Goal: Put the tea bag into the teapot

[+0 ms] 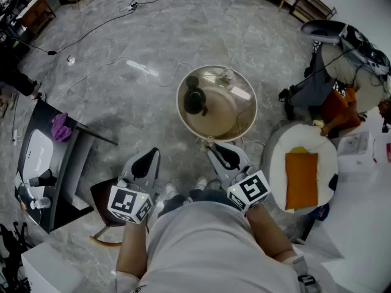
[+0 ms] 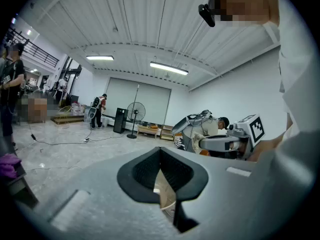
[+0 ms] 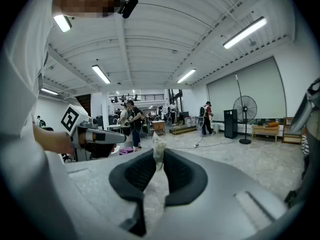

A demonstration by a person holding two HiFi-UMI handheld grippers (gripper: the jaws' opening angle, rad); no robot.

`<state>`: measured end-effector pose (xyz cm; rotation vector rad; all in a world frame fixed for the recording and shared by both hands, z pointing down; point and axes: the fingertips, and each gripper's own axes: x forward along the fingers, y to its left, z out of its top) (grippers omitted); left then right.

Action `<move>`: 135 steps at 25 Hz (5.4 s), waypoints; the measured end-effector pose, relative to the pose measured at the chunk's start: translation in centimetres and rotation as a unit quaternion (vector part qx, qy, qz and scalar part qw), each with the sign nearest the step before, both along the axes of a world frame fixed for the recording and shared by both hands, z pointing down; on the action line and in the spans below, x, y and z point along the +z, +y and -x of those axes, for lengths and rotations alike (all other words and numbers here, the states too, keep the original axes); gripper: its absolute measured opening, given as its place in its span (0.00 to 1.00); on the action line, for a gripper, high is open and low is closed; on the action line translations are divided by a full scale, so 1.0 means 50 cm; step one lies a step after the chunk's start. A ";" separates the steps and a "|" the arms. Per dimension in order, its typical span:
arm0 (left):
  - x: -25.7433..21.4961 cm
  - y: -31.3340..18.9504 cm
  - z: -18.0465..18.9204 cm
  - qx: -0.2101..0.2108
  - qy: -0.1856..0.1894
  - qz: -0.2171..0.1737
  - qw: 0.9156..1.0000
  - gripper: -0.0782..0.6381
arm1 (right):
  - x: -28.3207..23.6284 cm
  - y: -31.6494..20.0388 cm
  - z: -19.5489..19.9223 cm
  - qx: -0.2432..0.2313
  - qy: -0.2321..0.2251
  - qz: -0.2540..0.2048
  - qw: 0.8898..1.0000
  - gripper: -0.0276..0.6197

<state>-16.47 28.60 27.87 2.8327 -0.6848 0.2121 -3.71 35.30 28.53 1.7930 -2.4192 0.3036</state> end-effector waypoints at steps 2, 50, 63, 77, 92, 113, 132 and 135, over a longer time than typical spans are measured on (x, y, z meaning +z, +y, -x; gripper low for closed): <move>-0.004 0.013 -0.024 0.005 -0.002 -0.005 1.000 0.12 | -0.007 0.010 -0.017 0.000 0.002 -0.003 1.000 0.12; 0.124 -0.609 -0.216 0.133 -0.041 0.051 0.989 0.12 | 0.107 -0.561 -0.245 0.148 -0.003 0.096 0.984 0.12; 0.179 -0.670 -0.154 0.094 -0.063 0.082 0.990 0.12 | 0.206 -0.631 -0.273 0.122 0.017 0.164 0.979 0.12; 0.243 -0.668 -0.177 -0.013 -0.104 0.125 0.987 0.12 | 0.406 -0.652 -0.341 0.012 0.025 0.246 0.969 0.12; 0.283 -0.623 -0.192 -0.100 -0.155 0.149 0.972 0.12 | 0.658 -0.652 -0.368 -0.087 0.033 0.343 0.935 0.12; 0.351 -0.528 -0.154 -0.197 -0.172 0.208 0.943 0.12 | 0.905 -0.618 -0.368 -0.189 0.122 0.433 0.873 0.12; 0.380 -0.503 -0.151 -0.208 -0.170 0.237 0.934 0.12 | 0.959 -0.624 -0.334 -0.227 0.204 0.456 0.836 0.12; 0.382 -0.503 -0.151 -0.209 -0.170 0.238 0.933 0.12 | 0.963 -0.625 -0.334 -0.225 0.227 0.457 0.830 0.12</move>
